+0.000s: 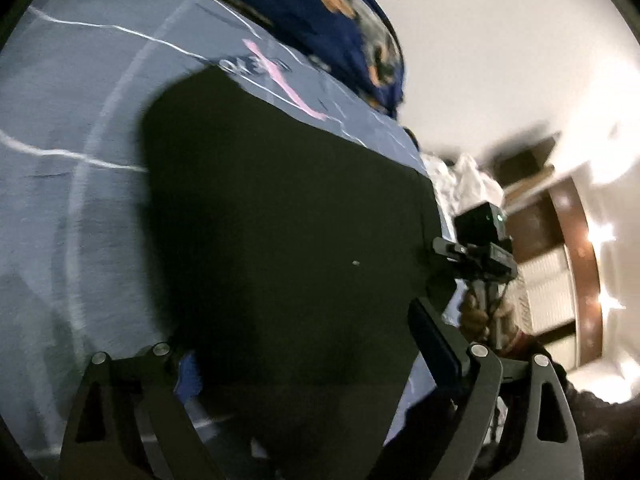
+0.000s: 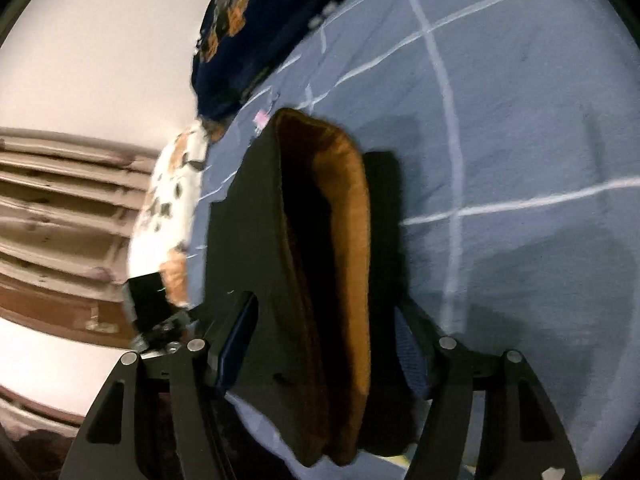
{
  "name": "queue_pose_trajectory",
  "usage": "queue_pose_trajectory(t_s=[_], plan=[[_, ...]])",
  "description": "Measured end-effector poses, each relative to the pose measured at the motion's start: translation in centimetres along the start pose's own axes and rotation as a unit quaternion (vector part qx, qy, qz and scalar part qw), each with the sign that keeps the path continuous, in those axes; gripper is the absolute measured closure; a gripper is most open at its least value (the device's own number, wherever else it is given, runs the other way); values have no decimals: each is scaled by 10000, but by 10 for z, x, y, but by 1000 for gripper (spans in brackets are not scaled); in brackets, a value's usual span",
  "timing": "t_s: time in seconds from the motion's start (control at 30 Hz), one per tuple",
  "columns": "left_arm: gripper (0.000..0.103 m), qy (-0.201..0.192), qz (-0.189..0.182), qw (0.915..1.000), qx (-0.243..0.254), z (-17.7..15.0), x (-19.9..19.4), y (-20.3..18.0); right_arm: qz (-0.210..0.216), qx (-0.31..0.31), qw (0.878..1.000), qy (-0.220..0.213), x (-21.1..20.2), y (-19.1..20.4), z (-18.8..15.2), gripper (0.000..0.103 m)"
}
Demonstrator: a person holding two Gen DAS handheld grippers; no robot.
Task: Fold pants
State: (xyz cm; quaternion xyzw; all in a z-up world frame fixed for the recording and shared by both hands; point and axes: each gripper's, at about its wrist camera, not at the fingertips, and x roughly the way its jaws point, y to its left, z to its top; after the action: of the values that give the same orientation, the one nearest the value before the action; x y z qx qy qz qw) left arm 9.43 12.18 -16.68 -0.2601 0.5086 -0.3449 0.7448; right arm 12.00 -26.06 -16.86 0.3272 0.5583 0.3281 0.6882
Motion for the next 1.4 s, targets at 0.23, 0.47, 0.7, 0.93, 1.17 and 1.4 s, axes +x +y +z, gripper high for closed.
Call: queue_pose_trajectory(t_s=[0.23,0.47,0.7,0.93,1.17,1.4], plan=[[27,-121,1743,9768,1242,1,35,-51,-6,-472,9980,409,24,18,-6,40],[46,-179,2272,9640,1372,-4,34,-52,-38,-465,9982,388,22,4,-4,69],[47,-189,2461,9580,1458,-6,38,-57,15,-460,9985,296,17,0,-3,67],[48,-215,2612,9528,1534,-7,40,-61,-283,-653,9974,124,20,11,-7,70],[78,-418,3032,9317,1958,-11,42,-78,-359,-638,9971,-229,21,18,-16,74],[85,-503,3061,9314,1903,-3,33,-82,7,-422,9981,-459,18,18,-24,76]])
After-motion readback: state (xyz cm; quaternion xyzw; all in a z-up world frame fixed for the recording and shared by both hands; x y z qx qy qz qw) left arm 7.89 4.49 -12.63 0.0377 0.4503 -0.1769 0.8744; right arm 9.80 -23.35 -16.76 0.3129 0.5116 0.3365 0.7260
